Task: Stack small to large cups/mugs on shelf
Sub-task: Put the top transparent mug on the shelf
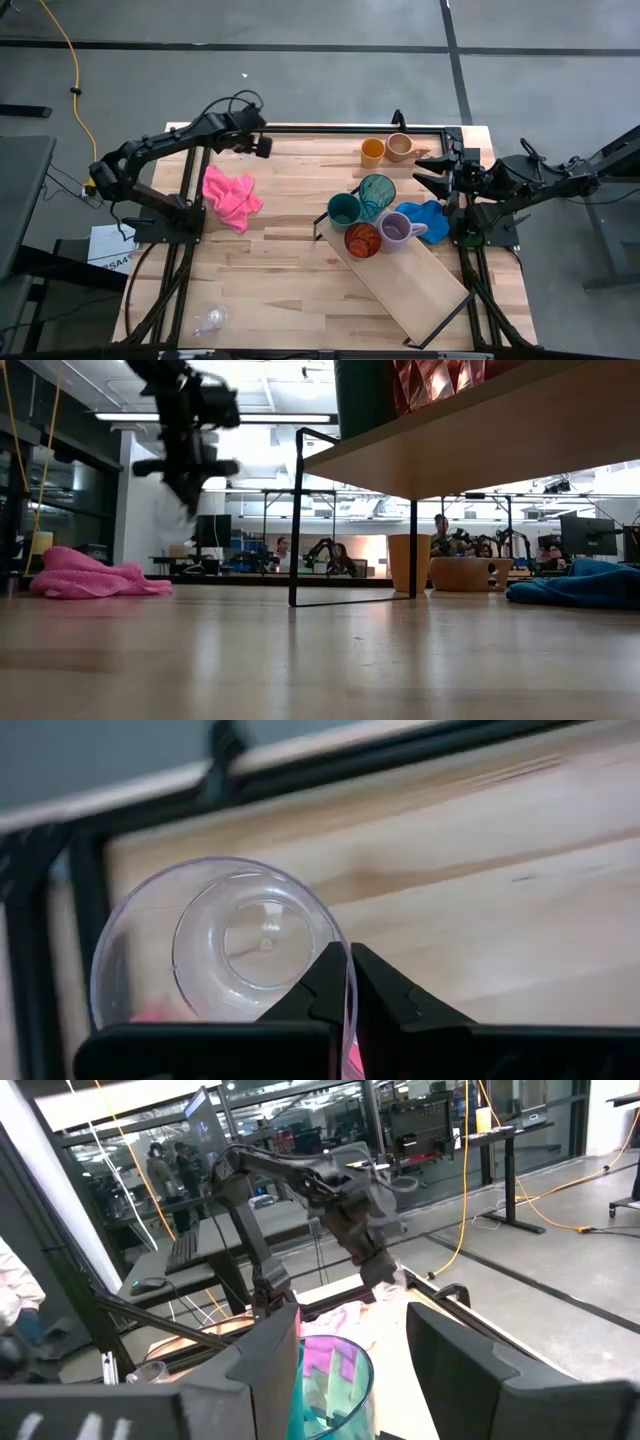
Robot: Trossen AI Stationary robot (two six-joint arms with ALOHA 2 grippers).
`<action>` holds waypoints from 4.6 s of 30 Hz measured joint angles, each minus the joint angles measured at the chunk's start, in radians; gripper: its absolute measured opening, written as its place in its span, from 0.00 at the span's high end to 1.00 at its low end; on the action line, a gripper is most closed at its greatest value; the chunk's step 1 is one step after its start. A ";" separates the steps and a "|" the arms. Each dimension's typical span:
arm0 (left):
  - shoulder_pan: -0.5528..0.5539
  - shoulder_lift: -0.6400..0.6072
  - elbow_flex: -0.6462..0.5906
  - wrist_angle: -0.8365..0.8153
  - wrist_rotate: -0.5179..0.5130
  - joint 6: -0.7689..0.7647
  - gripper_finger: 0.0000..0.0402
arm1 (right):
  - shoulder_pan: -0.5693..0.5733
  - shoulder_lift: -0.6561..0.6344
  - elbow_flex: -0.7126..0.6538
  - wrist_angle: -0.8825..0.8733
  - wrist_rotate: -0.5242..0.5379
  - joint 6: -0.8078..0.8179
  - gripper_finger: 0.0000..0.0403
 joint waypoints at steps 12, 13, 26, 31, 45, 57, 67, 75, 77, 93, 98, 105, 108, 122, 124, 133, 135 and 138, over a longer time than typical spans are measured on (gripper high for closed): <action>-0.239 0.267 0.355 0.004 0.042 0.073 1.00 | 0.000 0.000 0.000 0.000 0.000 0.020 0.56; -0.253 0.302 0.383 0.003 0.049 0.082 1.00 | 0.000 0.000 0.000 0.000 0.000 0.026 0.56; -0.398 0.620 0.623 0.010 0.081 0.183 1.00 | 0.000 0.000 0.000 0.000 0.000 0.038 0.56; -0.416 0.662 0.623 0.014 0.132 0.183 1.00 | 0.000 0.000 0.000 0.001 0.000 0.038 0.56; -0.424 0.690 0.622 0.050 0.185 0.234 1.00 | 0.000 0.000 0.000 0.005 0.000 0.045 0.56; -0.423 0.722 0.621 0.094 0.227 0.284 1.00 | 0.000 0.000 0.000 0.005 0.000 0.045 0.56; -0.423 0.722 0.621 0.085 0.245 0.285 1.00 | 0.000 0.000 0.000 0.004 0.000 0.042 0.56; -0.423 0.722 0.621 0.084 0.245 0.285 0.84 | 0.000 0.000 0.000 0.004 0.000 0.042 0.56; -0.423 0.722 0.621 0.084 0.245 0.285 0.77 | 0.000 0.000 0.000 0.004 0.000 0.042 0.56; -0.424 0.692 0.622 0.075 0.248 0.282 0.41 | 0.000 0.000 0.000 0.004 0.000 0.044 0.56; -0.423 0.650 0.622 0.070 0.243 0.287 0.42 | 0.000 0.000 0.000 0.004 0.000 0.044 0.56; -0.424 0.595 0.623 0.031 0.202 0.330 0.42 | 0.000 0.000 0.000 0.004 0.000 0.043 0.56; -0.424 0.575 0.623 0.013 0.171 0.335 0.42 | 0.000 0.000 0.000 0.004 0.000 0.043 0.56; -0.416 0.476 0.622 -0.182 -0.024 0.412 0.42 | 0.000 0.000 0.000 0.004 0.000 0.042 0.56; -0.414 0.434 0.622 -0.197 -0.036 0.413 0.42 | 0.000 0.000 0.000 0.005 0.000 0.036 0.56; -0.415 0.111 0.621 -0.074 -0.002 0.366 0.42 | 0.000 0.000 0.000 0.005 0.000 0.034 0.56; -0.428 0.034 0.621 -0.039 0.016 0.356 0.42 | 0.000 0.000 0.000 0.005 0.000 0.034 0.56; -0.457 -0.065 0.622 0.011 0.022 0.353 0.42 | 0.000 0.000 0.000 0.005 0.000 0.034 0.56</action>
